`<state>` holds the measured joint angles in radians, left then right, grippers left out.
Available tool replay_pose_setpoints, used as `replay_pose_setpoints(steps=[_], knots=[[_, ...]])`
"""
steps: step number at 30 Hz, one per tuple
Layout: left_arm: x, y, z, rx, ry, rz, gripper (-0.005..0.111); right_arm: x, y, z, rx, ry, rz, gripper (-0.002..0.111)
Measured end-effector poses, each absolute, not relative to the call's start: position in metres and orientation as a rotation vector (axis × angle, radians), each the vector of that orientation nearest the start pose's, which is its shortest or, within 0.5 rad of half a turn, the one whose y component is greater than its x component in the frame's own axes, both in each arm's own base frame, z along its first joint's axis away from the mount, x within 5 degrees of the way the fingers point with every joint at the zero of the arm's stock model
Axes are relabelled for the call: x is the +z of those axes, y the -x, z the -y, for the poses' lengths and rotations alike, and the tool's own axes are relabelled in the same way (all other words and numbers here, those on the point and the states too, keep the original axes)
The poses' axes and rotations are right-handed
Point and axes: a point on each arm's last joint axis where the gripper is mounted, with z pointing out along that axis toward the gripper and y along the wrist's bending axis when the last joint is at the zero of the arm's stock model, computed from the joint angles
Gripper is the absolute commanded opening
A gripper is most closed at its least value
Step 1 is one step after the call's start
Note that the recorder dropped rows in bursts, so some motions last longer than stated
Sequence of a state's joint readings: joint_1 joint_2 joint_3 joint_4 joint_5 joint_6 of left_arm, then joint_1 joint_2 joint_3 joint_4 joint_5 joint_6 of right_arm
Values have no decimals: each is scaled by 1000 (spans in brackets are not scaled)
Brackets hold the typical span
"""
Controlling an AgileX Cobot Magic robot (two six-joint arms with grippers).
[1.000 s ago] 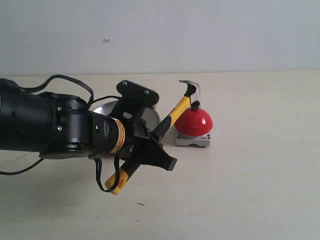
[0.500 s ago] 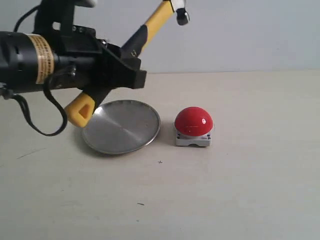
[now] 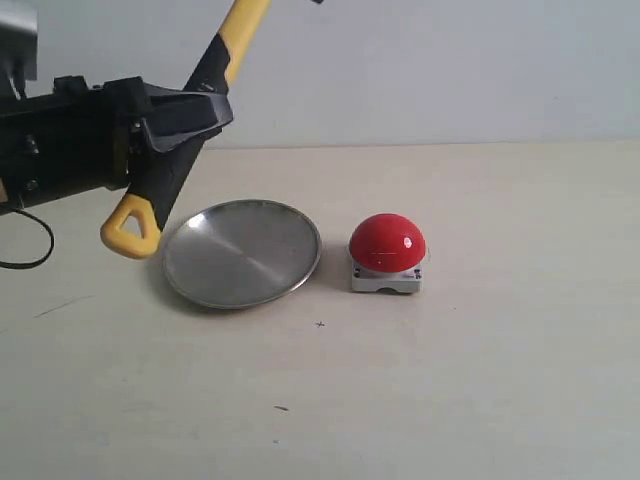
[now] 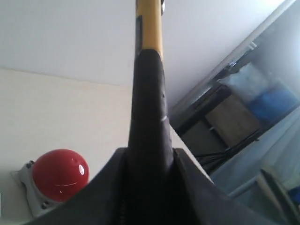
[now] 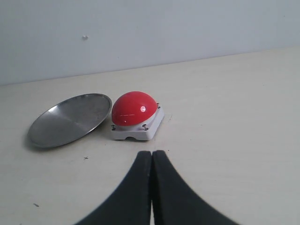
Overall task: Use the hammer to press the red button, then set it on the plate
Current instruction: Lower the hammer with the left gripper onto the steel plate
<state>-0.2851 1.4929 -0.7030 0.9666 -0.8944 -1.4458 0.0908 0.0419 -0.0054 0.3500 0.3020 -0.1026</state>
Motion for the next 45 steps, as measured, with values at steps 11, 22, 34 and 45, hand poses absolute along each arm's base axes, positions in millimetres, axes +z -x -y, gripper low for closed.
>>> replay_pose_setpoints(steps=[11, 22, 34, 45], knots=[[178, -308, 131, -1571, 152, -1913, 0, 187, -56, -14, 322, -56, -1814, 0], [137, -335, 135, -1575, 249, -1971, 0, 187, -56, -14, 322, -56, -1814, 0], [110, -344, 121, -1482, 385, -2084, 0, 187, -56, -14, 322, -56, -1814, 0], [104, -349, 119, -1389, 419, -2204, 0, 187, -56, -14, 322, -56, -1814, 0]])
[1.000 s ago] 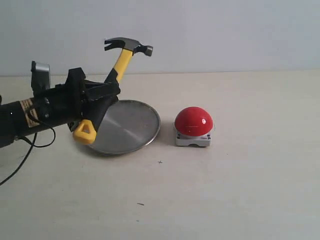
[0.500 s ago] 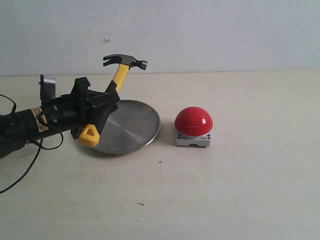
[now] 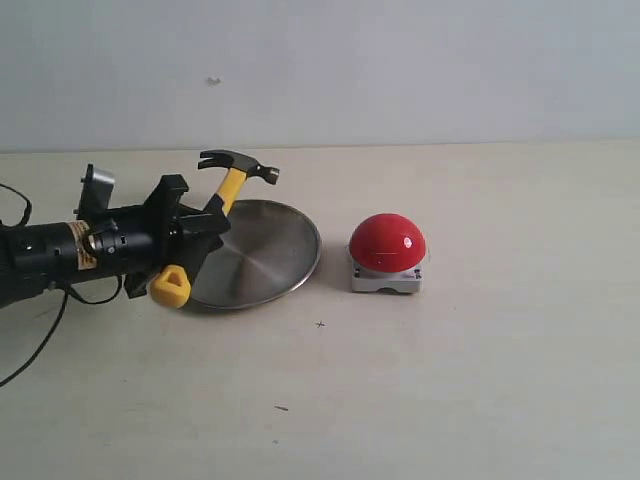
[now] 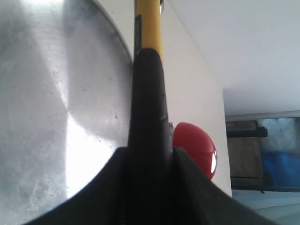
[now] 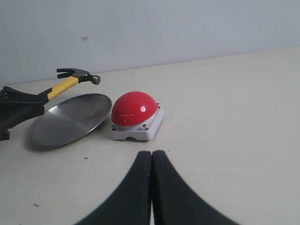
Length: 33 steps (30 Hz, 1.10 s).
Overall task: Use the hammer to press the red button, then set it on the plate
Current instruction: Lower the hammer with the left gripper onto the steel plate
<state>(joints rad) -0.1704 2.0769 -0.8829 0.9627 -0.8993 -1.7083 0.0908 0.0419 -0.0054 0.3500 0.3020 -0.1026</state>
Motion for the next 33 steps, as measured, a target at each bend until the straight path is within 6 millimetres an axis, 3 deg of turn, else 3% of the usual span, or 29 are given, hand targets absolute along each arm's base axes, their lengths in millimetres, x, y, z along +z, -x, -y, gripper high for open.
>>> replay_pose_setpoints(steps=[17, 33], knots=[[101, -352, 141, -1244, 383, -2308, 0, 187, -56, -14, 322, -56, -1814, 0], [97, -355, 137, -1141, 390, -2331, 0, 187, -56, -14, 322, -56, -1814, 0]])
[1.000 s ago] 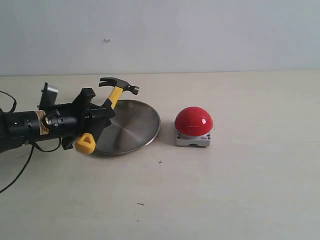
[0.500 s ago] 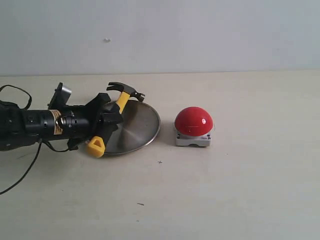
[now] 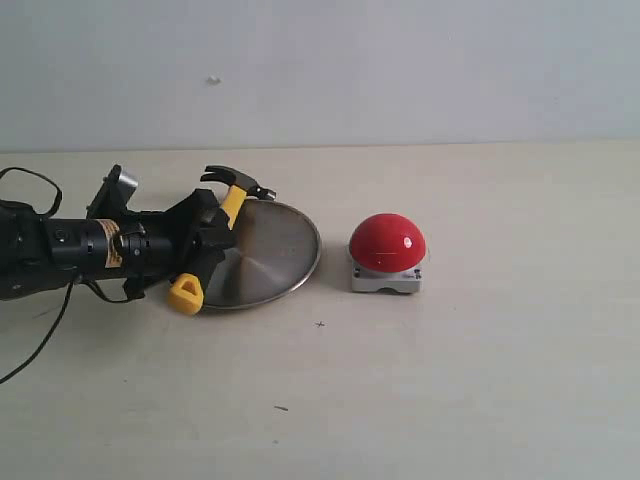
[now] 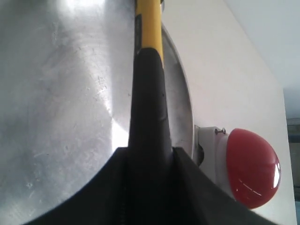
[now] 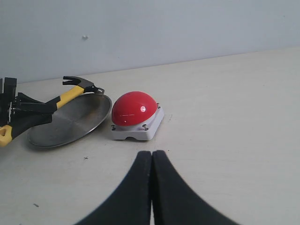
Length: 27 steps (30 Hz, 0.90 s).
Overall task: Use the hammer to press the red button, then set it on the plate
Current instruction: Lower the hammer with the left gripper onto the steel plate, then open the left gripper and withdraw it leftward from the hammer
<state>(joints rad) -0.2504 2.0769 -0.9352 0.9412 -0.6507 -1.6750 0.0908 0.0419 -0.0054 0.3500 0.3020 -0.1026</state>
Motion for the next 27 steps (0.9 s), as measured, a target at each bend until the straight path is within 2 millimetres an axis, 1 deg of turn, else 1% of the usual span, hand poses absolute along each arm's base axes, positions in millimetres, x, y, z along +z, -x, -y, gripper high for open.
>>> replay_pose_setpoints(steps=[5, 6, 10, 13, 15, 21, 27], knots=[[96, -354, 137, -1120, 348, -2339, 0, 187, -56, -14, 322, -56, -1814, 0], [97, -355, 137, -1120, 343, -2339, 2, 187, -56, -14, 322, -56, -1814, 0], [97, -355, 137, -1113, 325, -2345, 17, 187, -56, -14, 322, -56, -1814, 0], [97, -355, 137, -1106, 305, -2351, 35, 187, -56, -14, 322, -56, -1814, 0], [97, -354, 138, -1109, 269, -2358, 41, 187, -56, -14, 322, -56, -1814, 0], [97, -350, 142, -1121, 187, -2376, 47, 187, -56, -14, 322, -56, -1814, 0], [95, -347, 142, -1105, 116, -2406, 60, 187, -56, -14, 322, -56, -1814, 0]])
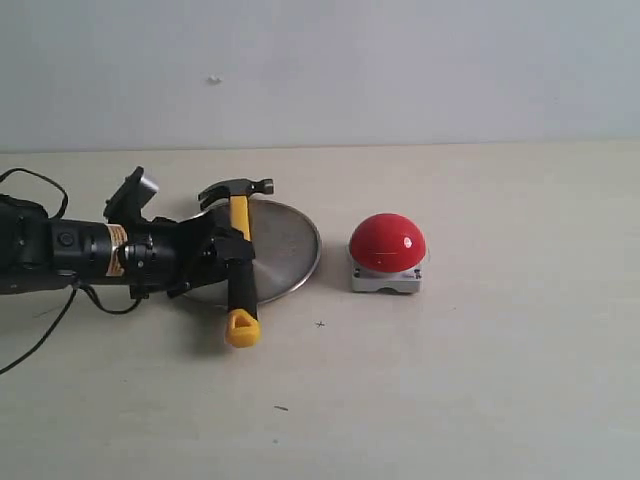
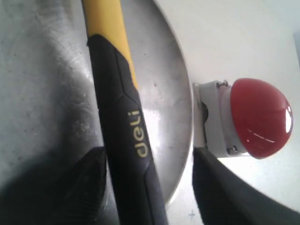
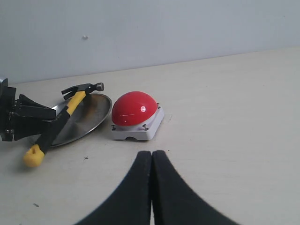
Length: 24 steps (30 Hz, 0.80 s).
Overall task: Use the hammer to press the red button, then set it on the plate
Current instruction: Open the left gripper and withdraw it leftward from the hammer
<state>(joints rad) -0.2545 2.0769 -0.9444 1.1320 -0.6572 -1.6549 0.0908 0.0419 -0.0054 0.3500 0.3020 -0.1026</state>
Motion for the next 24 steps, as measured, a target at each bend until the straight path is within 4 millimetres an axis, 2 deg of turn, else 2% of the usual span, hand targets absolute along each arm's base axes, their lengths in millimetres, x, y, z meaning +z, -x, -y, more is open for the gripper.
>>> replay_pose_setpoints(steps=[3, 7, 10, 12, 14, 17, 24], knots=[[93, -347, 140, -1067, 100, -2430, 64, 187, -56, -14, 322, -56, -1814, 0], [93, -349, 132, -1059, 119, -2433, 64, 187, -56, -14, 322, -56, -1814, 0], [104, -352, 124, -1078, 118, -2392, 63, 187, -56, -14, 322, -56, -1814, 0], [116, -354, 118, -1090, 103, -2354, 54, 187, -56, -14, 322, -56, -1814, 0], [131, -355, 112, -1098, 72, -2312, 37, 187, -56, -14, 322, -56, -1814, 0], [156, -353, 105, -1088, 10, -2262, 2, 187, -56, -14, 322, -56, -1814, 0], [203, -326, 98, -975, -178, -2169, 0, 187, -56, -14, 322, -56, -1814, 0]])
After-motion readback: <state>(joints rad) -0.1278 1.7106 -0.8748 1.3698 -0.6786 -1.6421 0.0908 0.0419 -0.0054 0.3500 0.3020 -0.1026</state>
